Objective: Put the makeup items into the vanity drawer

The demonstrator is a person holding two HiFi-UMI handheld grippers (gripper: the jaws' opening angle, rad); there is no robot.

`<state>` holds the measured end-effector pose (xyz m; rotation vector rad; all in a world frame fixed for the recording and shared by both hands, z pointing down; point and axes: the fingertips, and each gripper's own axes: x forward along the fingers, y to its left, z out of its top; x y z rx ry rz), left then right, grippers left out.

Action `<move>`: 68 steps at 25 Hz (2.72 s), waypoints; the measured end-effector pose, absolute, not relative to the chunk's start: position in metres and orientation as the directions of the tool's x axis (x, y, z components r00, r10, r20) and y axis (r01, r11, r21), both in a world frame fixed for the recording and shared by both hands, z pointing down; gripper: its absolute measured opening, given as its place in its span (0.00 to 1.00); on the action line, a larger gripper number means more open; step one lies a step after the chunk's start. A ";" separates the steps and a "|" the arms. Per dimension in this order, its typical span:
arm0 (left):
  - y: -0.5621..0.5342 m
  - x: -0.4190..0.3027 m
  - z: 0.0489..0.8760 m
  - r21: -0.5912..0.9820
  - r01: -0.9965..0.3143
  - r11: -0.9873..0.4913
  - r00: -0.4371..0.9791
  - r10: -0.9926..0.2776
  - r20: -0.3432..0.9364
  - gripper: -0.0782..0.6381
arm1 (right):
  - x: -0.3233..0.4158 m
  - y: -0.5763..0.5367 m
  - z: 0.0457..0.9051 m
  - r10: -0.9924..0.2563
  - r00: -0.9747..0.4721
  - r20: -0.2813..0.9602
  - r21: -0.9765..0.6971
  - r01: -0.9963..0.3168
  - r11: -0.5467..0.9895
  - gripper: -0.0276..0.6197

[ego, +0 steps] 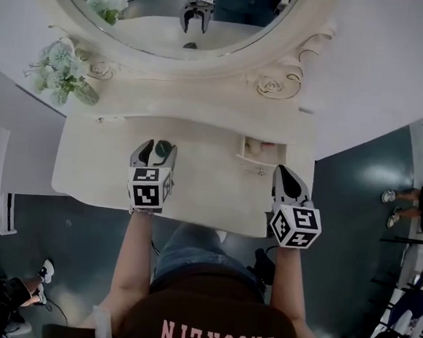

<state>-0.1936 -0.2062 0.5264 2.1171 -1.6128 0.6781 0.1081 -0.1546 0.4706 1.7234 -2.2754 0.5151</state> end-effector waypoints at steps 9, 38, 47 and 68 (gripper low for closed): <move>-0.214 -0.215 0.561 0.039 -0.966 -0.255 0.218 -0.725 0.653 0.45 | 0.093 -0.169 0.488 -0.858 -0.259 0.443 -0.120 -0.966 0.230 0.04; -0.208 -0.206 0.607 0.018 -0.951 -0.310 0.224 -0.646 0.730 0.17 | 0.101 -0.146 0.530 -0.810 -0.226 0.542 -0.141 -0.974 0.178 0.04; -0.206 -0.203 0.575 0.000 -0.956 -0.294 0.214 -0.695 0.687 0.17 | 0.104 -0.143 0.506 -0.838 -0.238 0.491 -0.140 -0.971 0.194 0.04; -0.215 -0.156 0.498 -0.016 -0.941 -0.338 0.277 -0.797 0.536 0.17 | 0.142 -0.117 0.465 -0.904 -0.161 0.397 -0.114 -0.986 0.125 0.04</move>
